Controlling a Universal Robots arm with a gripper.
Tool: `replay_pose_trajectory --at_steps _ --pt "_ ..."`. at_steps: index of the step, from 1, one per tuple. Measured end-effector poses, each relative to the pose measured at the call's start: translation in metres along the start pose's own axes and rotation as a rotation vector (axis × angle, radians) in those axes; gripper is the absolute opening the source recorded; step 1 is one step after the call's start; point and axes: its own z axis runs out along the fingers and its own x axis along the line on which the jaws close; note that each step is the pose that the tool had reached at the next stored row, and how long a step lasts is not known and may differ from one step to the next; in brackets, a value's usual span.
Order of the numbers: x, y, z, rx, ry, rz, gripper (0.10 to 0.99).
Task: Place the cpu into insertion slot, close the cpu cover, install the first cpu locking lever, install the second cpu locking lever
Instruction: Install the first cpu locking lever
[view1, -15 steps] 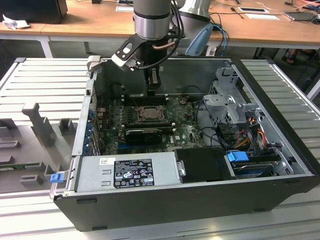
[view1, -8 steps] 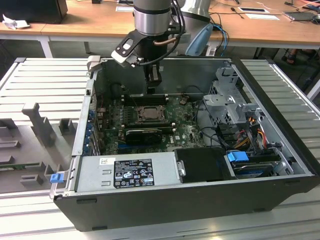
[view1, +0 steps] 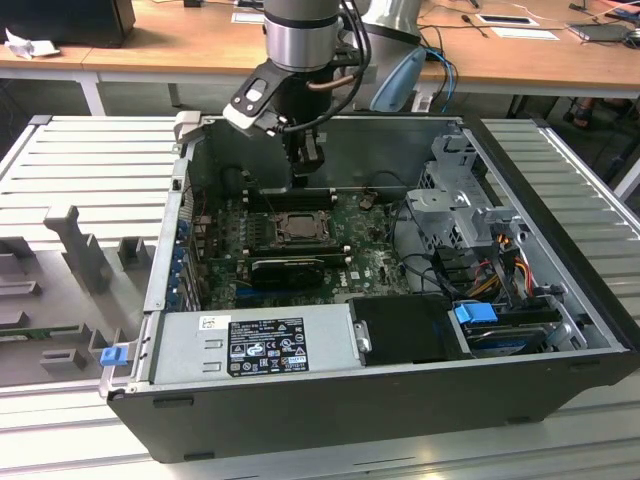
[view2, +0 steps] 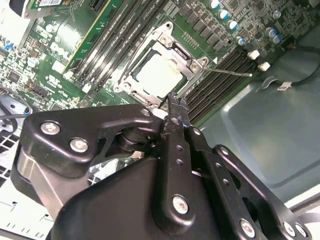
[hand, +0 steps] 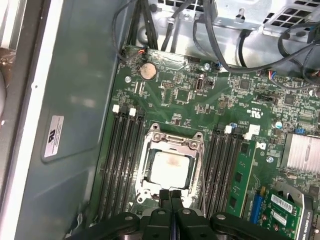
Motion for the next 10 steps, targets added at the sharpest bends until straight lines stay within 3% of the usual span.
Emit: replay_pose_trajectory --at_steps 10 --pt "0.0 -0.0002 0.0 0.004 0.0045 -0.147 0.106"
